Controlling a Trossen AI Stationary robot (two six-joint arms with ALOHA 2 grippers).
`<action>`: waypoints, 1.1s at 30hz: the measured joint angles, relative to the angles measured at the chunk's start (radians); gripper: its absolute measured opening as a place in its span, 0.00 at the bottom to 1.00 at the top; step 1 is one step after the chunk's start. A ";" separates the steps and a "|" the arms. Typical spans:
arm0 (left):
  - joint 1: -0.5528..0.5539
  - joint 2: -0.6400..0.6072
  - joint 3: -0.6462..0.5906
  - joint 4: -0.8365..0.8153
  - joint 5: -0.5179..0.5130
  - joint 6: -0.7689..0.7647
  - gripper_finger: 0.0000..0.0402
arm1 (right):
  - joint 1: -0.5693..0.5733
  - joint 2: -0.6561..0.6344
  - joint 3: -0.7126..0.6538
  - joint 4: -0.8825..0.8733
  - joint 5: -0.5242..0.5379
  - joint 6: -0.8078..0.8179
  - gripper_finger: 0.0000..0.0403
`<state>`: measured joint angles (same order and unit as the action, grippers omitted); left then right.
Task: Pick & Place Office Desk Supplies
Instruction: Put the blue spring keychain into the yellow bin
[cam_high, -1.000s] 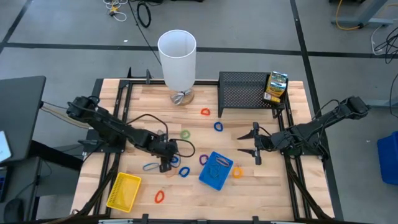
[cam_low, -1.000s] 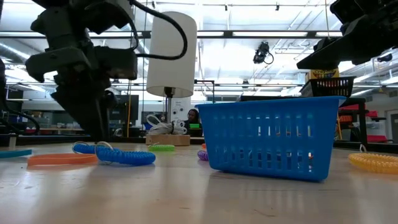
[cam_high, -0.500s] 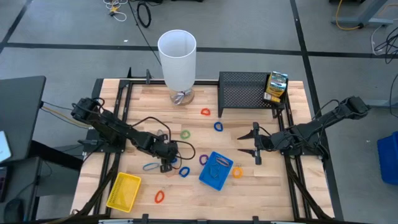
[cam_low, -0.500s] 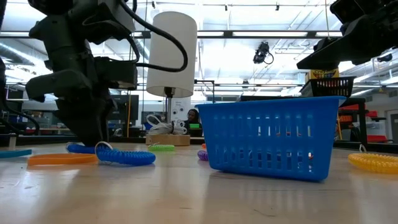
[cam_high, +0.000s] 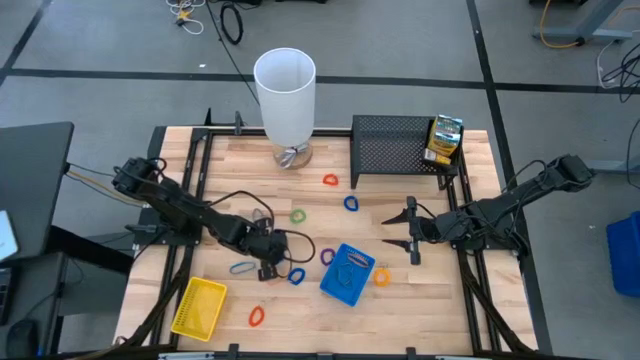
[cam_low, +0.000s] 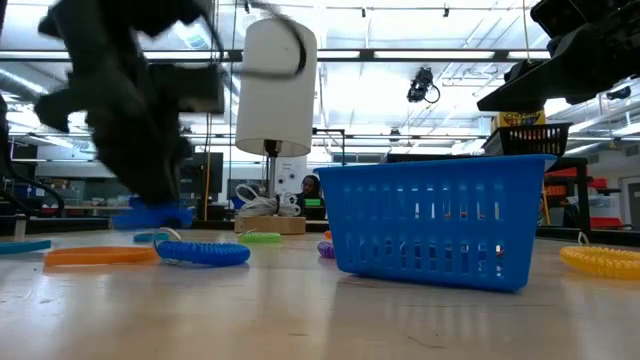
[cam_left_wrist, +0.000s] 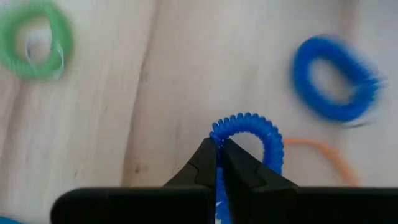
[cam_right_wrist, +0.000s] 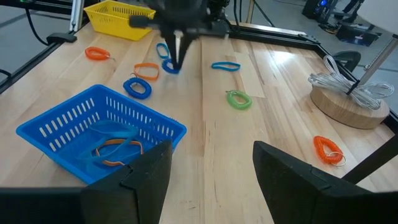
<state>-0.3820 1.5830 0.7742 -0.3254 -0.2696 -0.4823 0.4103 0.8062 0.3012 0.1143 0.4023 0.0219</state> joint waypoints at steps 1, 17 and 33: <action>-0.008 -0.003 0.023 -0.026 -0.008 0.003 0.03 | 0.000 0.000 0.000 0.000 0.000 0.000 0.58; -0.232 -0.008 0.325 -0.626 0.043 -0.093 0.03 | 0.000 0.000 0.000 0.000 0.000 0.000 0.58; -0.575 -0.075 0.334 -0.752 0.212 -0.608 0.02 | 0.000 0.000 0.000 -0.037 -0.001 0.072 0.58</action>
<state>-0.9567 1.5081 1.1083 -1.0775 -0.0571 -1.0906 0.4099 0.8062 0.3012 0.0772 0.4015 0.0936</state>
